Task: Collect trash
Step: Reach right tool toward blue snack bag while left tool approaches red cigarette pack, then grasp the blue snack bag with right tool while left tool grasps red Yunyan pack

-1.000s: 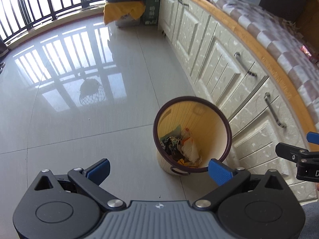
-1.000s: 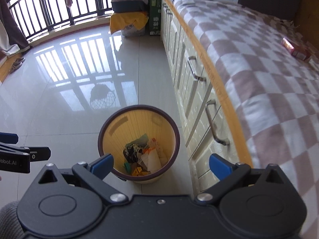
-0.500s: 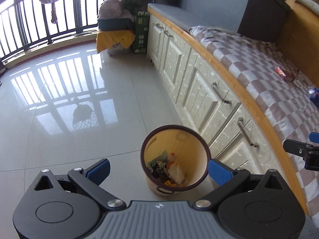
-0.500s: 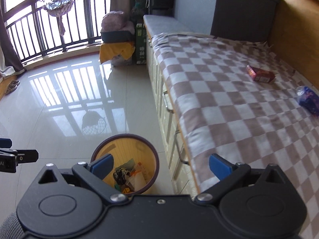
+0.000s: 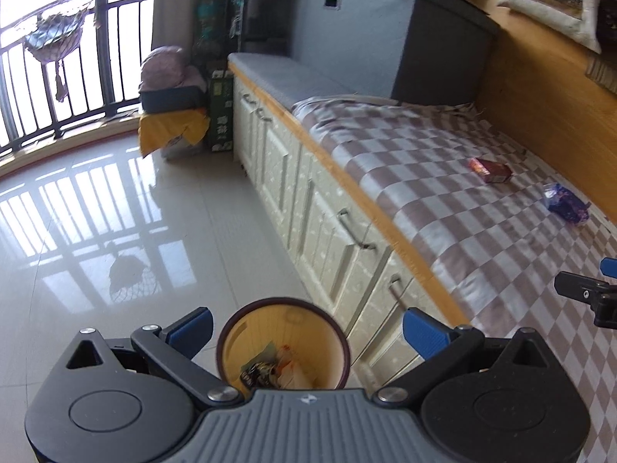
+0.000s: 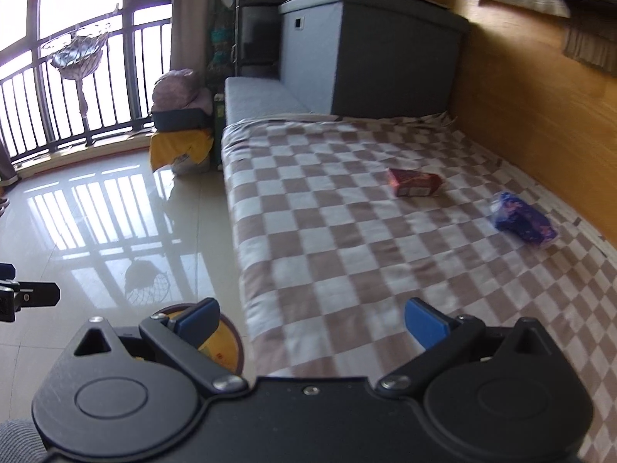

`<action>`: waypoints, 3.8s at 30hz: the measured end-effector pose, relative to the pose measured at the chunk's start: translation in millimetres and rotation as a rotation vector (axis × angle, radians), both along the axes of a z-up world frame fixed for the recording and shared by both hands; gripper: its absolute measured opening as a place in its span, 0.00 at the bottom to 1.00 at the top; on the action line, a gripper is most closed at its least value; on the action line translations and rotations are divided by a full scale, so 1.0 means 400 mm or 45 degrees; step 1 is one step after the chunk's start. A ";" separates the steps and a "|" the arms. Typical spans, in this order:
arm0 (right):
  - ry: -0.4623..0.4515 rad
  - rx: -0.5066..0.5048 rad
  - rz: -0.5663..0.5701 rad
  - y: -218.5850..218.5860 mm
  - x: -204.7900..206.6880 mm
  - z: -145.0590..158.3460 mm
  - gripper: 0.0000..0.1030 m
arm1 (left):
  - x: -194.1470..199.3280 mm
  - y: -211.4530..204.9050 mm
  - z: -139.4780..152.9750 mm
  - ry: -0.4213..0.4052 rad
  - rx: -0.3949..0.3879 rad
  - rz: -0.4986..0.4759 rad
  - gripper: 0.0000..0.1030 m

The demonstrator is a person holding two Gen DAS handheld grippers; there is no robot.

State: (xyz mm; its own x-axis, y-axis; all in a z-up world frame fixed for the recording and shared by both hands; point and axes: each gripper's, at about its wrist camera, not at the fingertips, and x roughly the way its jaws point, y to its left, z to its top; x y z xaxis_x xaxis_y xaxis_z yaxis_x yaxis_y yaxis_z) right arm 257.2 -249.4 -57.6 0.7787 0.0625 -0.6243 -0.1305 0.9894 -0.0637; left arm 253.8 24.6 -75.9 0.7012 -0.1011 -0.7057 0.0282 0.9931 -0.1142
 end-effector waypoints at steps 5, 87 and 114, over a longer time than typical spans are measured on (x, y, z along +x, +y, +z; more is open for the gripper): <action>-0.063 0.013 -0.072 -0.098 0.007 0.014 1.00 | 0.051 -0.098 0.026 -0.067 0.010 -0.074 1.00; -0.067 0.091 -0.241 -0.686 0.404 -0.047 0.02 | 0.817 -0.812 -0.158 -0.030 0.050 -1.058 1.00; -0.003 0.268 -0.347 -0.618 0.384 -0.093 0.02 | 0.716 -0.830 -0.119 -0.139 0.114 -0.602 0.54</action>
State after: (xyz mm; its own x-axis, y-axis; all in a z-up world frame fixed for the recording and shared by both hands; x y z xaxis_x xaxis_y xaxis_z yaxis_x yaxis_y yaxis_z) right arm 411.0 -496.7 -94.8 0.7861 -0.0208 -0.6178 0.1403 0.9793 0.1457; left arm 540.1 -307.4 -123.6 0.6635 -0.3687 -0.6510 0.4853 0.8743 -0.0005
